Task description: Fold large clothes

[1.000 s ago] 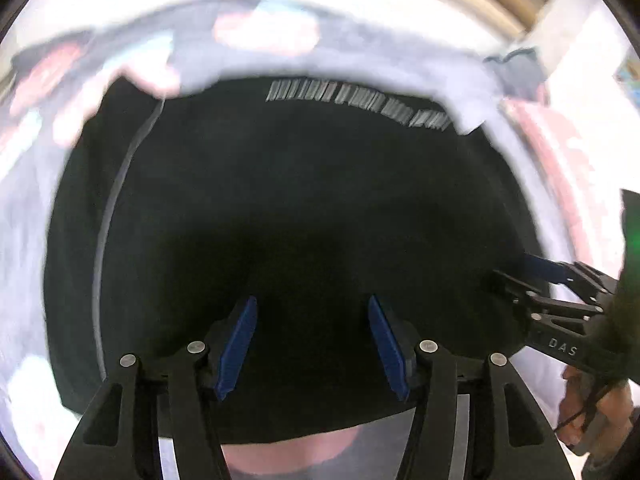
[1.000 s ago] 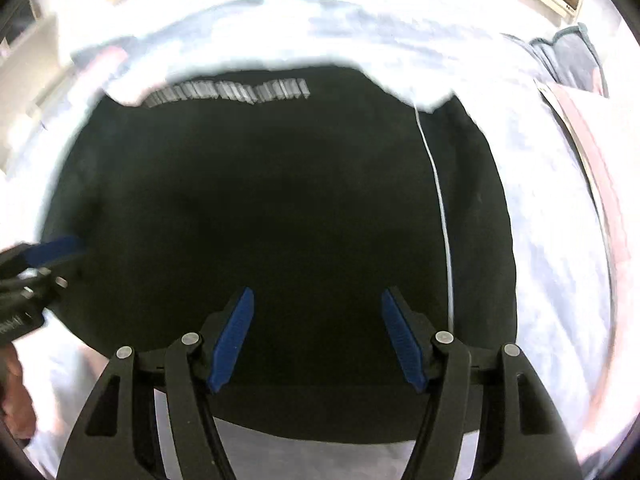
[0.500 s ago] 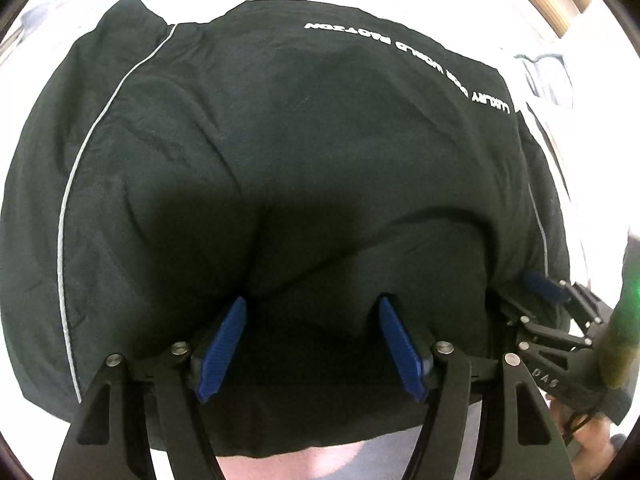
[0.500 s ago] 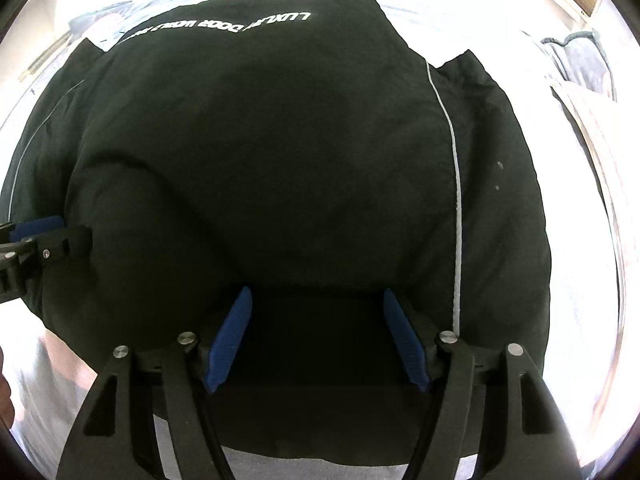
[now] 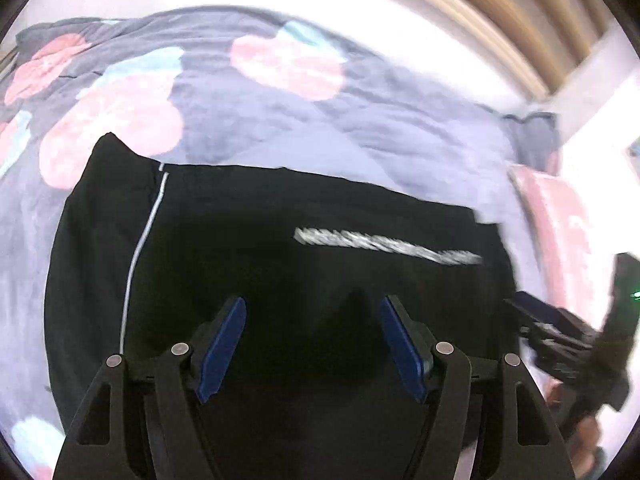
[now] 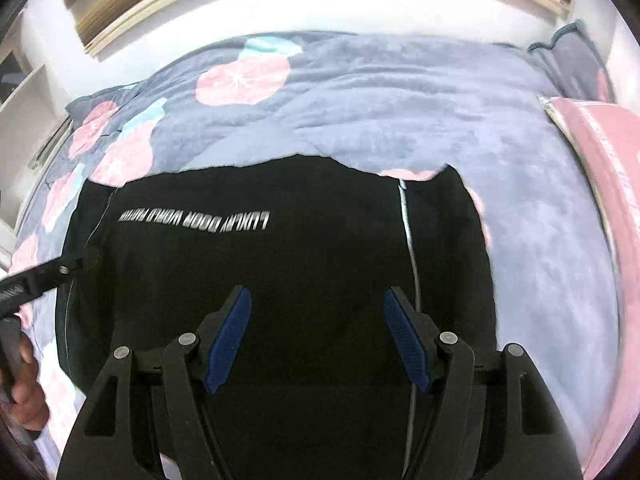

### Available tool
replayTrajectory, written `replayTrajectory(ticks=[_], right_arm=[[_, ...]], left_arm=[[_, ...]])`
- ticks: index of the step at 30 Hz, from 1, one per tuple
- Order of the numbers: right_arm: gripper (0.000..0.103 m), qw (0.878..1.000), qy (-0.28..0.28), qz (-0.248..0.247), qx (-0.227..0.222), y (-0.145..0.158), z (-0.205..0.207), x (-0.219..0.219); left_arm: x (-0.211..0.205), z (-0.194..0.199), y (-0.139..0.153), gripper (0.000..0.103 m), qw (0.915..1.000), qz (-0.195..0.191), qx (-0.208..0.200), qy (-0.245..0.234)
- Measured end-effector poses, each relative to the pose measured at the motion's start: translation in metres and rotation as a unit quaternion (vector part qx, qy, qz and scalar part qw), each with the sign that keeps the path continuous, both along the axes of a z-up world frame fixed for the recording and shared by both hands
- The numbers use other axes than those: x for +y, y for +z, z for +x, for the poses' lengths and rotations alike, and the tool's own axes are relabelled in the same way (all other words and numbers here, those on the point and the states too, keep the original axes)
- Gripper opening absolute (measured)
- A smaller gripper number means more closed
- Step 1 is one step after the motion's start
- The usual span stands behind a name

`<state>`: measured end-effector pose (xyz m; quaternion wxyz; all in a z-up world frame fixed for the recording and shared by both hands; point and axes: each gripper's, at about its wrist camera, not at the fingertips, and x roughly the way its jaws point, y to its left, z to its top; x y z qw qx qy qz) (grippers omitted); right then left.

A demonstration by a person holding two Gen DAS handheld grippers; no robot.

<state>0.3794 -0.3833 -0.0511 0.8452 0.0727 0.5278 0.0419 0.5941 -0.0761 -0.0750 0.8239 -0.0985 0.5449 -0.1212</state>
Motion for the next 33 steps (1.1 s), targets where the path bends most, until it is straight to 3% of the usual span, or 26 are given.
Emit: replayTrajectory(ticks=[2,3,5,11,14,17,21,27,33], right_arm=[[0.072,0.999,0.006,0.022,0.040,-0.026,0.024,0.002],[0.072,0.998,0.008,0.026,0.062,-0.042,0.033,0.002],[0.073,0.997,0.006,0.033,0.076,-0.059,0.042,0.001],[0.073,0.998,0.014,0.042,0.055,-0.034,0.025,-0.015],[0.074,0.998,0.009,0.050,0.039,-0.016,0.007,-0.039],[0.076,0.999,-0.011,0.036,0.035,-0.006,-0.014,-0.071],[0.076,0.998,-0.040,0.022,0.041,-0.007,-0.033,-0.107],[0.076,0.995,-0.069,0.042,0.064,-0.016,-0.052,-0.137],[0.076,0.991,-0.059,0.088,0.086,-0.034,-0.055,-0.146]], left_arm=[[0.001,0.020,-0.026,0.073,0.9983,0.033,0.046,0.015],[0.005,0.028,-0.041,0.073,0.9971,0.025,0.068,0.023],[0.012,0.034,-0.045,0.074,0.9973,0.014,0.066,0.028],[0.024,0.015,-0.015,0.074,0.9997,-0.008,0.024,0.005],[0.058,-0.004,0.010,0.074,0.9997,-0.023,-0.010,0.008],[0.101,-0.018,0.022,0.074,0.9987,-0.040,-0.020,0.026],[0.150,-0.033,0.016,0.074,0.9979,-0.021,0.009,0.060],[0.187,-0.045,-0.004,0.074,0.9936,-0.011,0.030,0.108],[0.185,-0.045,-0.031,0.074,0.9906,-0.091,0.065,0.078]])
